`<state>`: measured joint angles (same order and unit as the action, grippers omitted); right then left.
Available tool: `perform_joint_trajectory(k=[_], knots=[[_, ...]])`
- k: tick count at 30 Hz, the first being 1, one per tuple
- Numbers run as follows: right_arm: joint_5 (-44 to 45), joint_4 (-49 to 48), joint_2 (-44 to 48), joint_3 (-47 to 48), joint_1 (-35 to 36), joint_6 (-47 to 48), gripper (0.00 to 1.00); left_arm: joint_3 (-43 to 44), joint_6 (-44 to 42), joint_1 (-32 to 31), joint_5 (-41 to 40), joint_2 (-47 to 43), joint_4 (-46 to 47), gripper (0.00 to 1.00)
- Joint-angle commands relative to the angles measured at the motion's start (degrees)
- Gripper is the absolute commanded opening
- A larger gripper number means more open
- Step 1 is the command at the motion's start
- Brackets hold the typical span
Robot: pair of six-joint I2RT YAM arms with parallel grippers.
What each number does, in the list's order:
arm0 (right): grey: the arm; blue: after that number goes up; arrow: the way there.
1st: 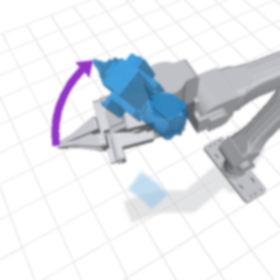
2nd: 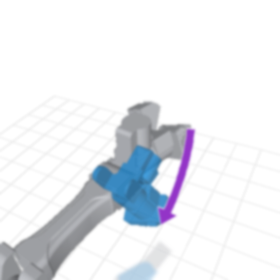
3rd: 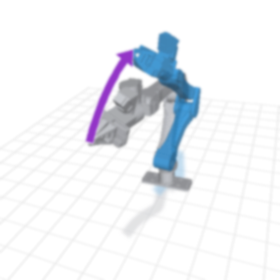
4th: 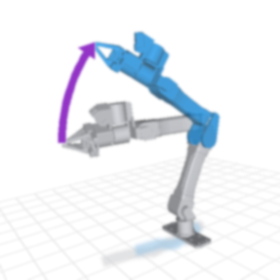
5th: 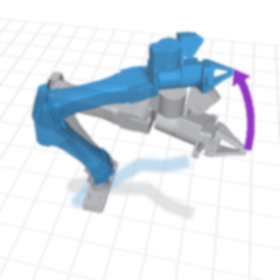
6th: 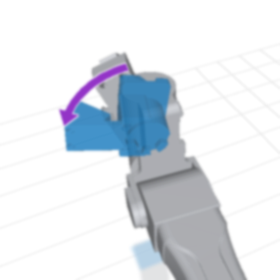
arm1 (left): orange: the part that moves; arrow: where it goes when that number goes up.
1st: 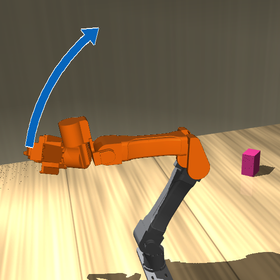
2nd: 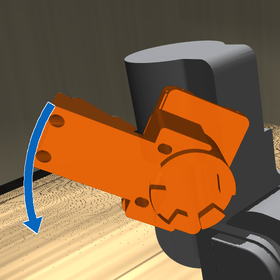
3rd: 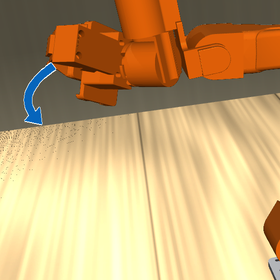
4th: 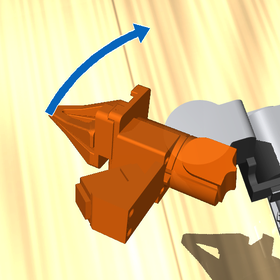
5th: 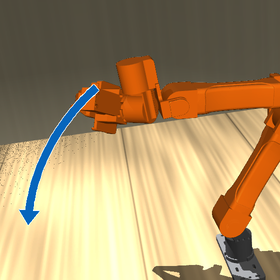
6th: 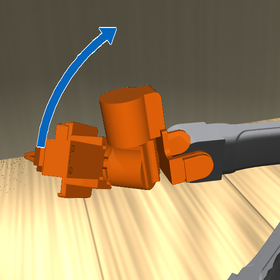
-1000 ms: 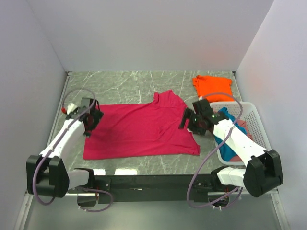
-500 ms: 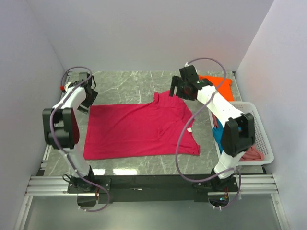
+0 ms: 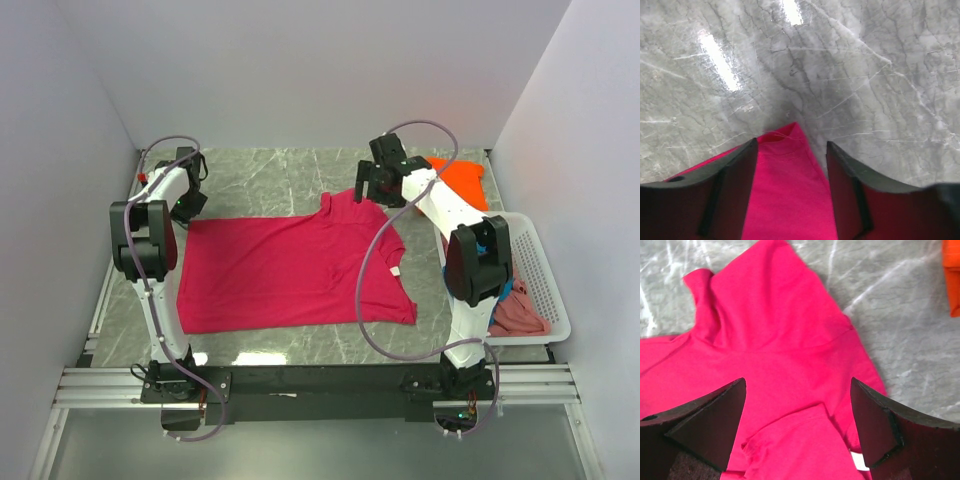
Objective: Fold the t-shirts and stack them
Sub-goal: Fold the tshirt
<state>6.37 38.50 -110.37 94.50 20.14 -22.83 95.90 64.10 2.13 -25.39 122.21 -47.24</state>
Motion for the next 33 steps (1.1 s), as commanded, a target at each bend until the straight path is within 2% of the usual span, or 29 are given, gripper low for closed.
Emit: perform_joint_trajectory(k=[1, 3, 8, 11, 14, 18, 24, 29, 33], knots=[[0.48, -0.18, -0.11, 2.53, -1.33, 0.42, 0.91, 0.08, -0.99, 0.07, -1.07, -0.22, -0.4, 0.6], [0.31, -0.27, -0.2, 2.01, -1.42, 1.29, 0.91, 0.69, -1.25, 0.07, -0.81, 0.83, -0.3, 0.52], [1.1, -2.38, 2.08, -2.91, -1.68, 2.79, 0.91, 2.27, -2.4, 0.07, -0.63, 2.59, -0.3, 0.49], [1.62, -2.64, 2.09, -2.57, -1.95, 3.58, 0.91, 3.15, -2.4, 0.07, -1.07, 3.91, -2.15, 0.43], [1.1, -3.78, 1.12, -0.73, -2.04, 5.16, 0.91, 2.28, -2.57, 0.15, -0.63, 4.0, -1.89, 0.29], [1.35, -4.93, -3.26, 5.5, -2.04, 10.33, 0.91, 1.22, -4.32, 0.24, 0.86, 3.56, -0.05, 0.01], [2.24, -2.38, -16.0, 22.9, -2.04, 13.69, 0.9, -2.03, -6.26, 0.33, 3.59, 0.4, 3.56, 0.01], [-0.92, 0.08, -27.15, 36.86, -2.04, 14.74, 0.86, -2.56, -6.61, 0.33, 4.12, -0.4, 3.47, 0.01], [-0.92, -2.72, -30.96, 38.66, -1.95, 14.83, 0.85, -3.87, -6.79, 0.33, 5.69, -1.01, 4.53, 0.01]])
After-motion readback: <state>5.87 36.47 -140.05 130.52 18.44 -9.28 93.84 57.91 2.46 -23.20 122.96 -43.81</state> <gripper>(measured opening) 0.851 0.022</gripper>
